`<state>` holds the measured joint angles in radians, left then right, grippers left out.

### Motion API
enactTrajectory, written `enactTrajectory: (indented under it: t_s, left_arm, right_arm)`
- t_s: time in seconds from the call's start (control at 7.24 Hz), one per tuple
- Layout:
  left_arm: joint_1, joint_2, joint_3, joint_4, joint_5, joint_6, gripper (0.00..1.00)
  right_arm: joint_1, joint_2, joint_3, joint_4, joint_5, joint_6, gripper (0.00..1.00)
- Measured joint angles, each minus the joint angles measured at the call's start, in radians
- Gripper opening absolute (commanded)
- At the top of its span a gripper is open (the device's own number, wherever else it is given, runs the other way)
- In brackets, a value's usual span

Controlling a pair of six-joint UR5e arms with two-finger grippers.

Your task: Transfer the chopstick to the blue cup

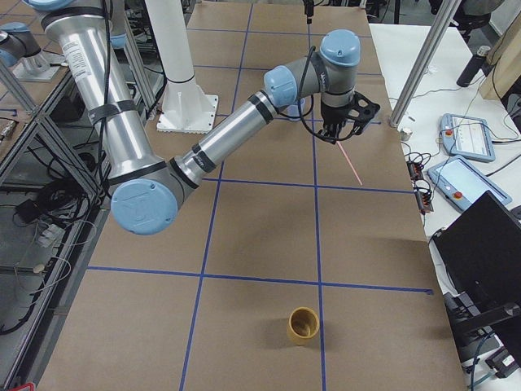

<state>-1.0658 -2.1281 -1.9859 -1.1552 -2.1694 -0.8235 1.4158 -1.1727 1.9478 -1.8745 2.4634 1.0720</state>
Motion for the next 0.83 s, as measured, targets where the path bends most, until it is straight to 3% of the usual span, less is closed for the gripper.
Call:
enactTrajectory:
  t_s: [0.41, 0.83]
  left_arm:
    - [-0.026, 0.014, 0.036, -0.011, -0.002, 0.082, 0.99]
    - [-0.049, 0.062, 0.039, -0.013, -0.003, 0.193, 0.99]
  right_arm:
    - [-0.151, 0.160, 0.021, -0.005, 0.015, 0.048, 0.00]
    - [-0.312, 0.307, 0.035, -0.006, 0.007, 0.278, 0.00]
